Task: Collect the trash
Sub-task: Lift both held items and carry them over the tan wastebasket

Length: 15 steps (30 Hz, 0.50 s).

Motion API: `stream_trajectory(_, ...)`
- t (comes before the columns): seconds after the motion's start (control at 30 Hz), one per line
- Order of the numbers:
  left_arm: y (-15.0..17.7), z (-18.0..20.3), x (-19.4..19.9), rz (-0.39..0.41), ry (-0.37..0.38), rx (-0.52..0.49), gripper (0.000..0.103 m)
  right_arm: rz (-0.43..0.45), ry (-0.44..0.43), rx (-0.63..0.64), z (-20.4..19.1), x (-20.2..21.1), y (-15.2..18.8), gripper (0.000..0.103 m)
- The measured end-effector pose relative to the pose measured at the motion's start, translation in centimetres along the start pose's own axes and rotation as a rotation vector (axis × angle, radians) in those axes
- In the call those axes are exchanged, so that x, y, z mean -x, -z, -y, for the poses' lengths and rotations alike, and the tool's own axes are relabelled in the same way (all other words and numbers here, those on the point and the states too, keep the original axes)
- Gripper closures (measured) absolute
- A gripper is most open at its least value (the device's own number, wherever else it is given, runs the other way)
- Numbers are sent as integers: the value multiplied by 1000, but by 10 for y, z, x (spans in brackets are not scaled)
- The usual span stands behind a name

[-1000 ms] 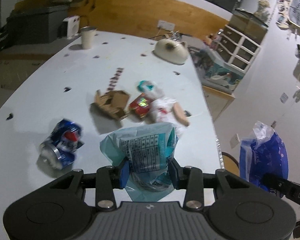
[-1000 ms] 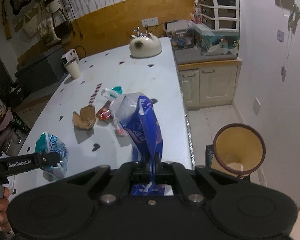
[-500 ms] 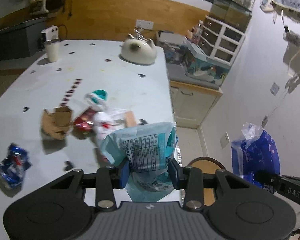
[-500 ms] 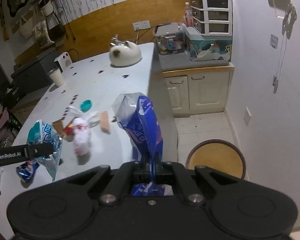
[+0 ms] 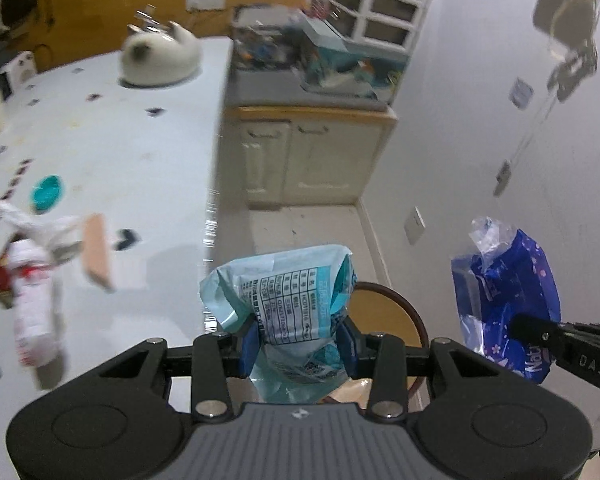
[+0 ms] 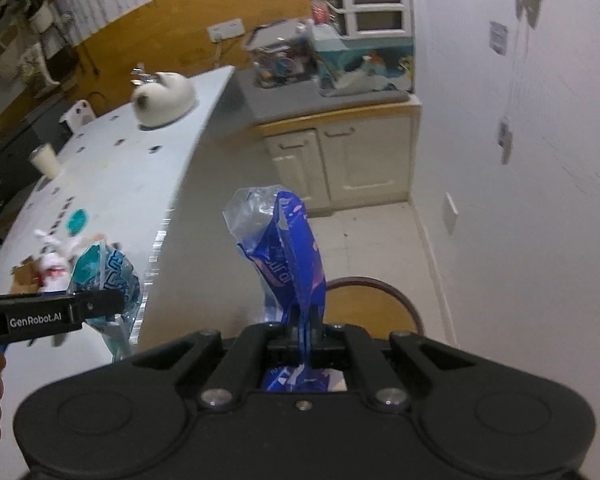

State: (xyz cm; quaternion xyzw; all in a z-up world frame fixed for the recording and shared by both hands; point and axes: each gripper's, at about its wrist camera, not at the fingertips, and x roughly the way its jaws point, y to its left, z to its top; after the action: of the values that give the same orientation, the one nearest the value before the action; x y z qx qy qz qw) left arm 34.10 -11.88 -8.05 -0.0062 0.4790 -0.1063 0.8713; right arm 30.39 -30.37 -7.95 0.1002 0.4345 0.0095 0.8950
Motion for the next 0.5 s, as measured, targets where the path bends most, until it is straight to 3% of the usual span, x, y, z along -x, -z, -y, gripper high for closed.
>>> stream_trajectory(0.5,6,47,-146,-195,63,-95,61,-155,101,-128,86,-105,14,101)
